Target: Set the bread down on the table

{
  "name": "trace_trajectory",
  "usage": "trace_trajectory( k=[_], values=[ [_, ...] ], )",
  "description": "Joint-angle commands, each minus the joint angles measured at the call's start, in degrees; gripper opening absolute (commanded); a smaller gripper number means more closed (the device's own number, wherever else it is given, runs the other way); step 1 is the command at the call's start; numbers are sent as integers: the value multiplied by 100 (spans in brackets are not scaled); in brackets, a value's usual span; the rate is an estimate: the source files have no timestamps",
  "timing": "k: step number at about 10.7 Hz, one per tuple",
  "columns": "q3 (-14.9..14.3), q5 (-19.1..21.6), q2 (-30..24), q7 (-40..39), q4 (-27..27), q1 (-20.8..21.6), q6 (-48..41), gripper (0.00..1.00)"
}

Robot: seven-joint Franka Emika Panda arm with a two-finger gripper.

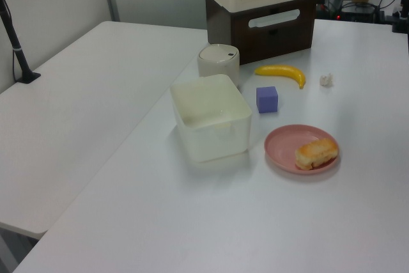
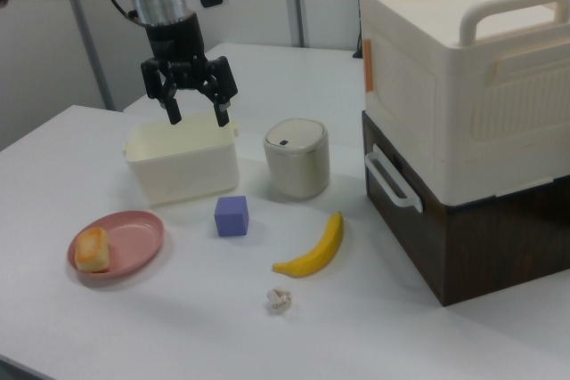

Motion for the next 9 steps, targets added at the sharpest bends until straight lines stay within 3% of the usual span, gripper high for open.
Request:
trace_trajectory(
  k=[1, 3, 7, 9],
  values=[
    [12, -351, -12, -423, -66, 96, -223, 100],
    [39, -290, -12, -406, -249, 287, -240, 100],
    [30, -290, 5, -318, -1381, 1113, -232, 100],
    [30, -290, 93, -318, -1516, 1412, -232, 100]
  ],
)
